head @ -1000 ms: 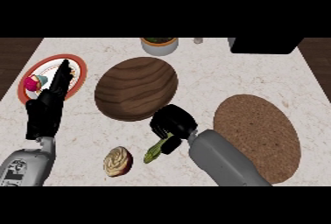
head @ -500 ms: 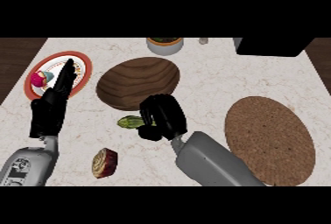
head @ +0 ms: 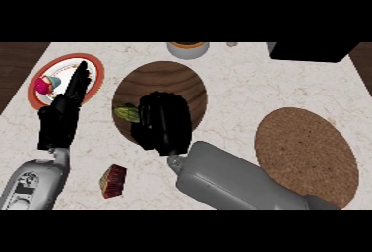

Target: Pick the squash from the placemat and place it in the bowl

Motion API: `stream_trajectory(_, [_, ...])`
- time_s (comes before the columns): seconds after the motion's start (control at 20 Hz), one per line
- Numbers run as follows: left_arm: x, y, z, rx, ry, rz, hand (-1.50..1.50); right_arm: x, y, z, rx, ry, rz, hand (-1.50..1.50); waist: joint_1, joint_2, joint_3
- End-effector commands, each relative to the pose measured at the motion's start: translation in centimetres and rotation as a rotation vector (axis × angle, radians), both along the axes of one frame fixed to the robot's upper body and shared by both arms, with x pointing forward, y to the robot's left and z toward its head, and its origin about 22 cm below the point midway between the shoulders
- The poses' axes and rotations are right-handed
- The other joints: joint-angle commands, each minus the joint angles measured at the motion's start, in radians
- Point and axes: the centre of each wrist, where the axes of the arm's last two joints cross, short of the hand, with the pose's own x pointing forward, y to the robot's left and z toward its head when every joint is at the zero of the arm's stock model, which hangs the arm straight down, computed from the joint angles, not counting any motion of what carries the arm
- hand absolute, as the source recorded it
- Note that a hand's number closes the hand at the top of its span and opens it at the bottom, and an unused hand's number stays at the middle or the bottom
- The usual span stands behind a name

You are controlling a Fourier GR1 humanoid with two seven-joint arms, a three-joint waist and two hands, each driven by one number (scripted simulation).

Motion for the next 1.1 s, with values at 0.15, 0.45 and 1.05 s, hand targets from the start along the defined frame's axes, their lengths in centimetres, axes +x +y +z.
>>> stream_trajectory(0.15, [0.3, 0.3, 0.4, -0.018, 0.0, 0.007, 0.0, 1.8, 1.5, 0.8, 0.014, -0.113, -0.19, 1.5, -0.016, 0.015, 0.002])
stream_trajectory(0.45, [-0.2, 0.8, -0.1, -0.017, -0.03, 0.005, 0.0, 5.3, 0.6, -0.1, -0.145, -0.155, -0.309, 1.5, -0.005, 0.025, 0.002])
stream_trajectory(1.05, [-0.8, -0.2, 0.5, 0.007, -0.046, -0.012, 0.0, 8.9, -4.7, -5.4, -0.174, -0.052, -0.497, 1.5, 0.019, 0.041, 0.005])
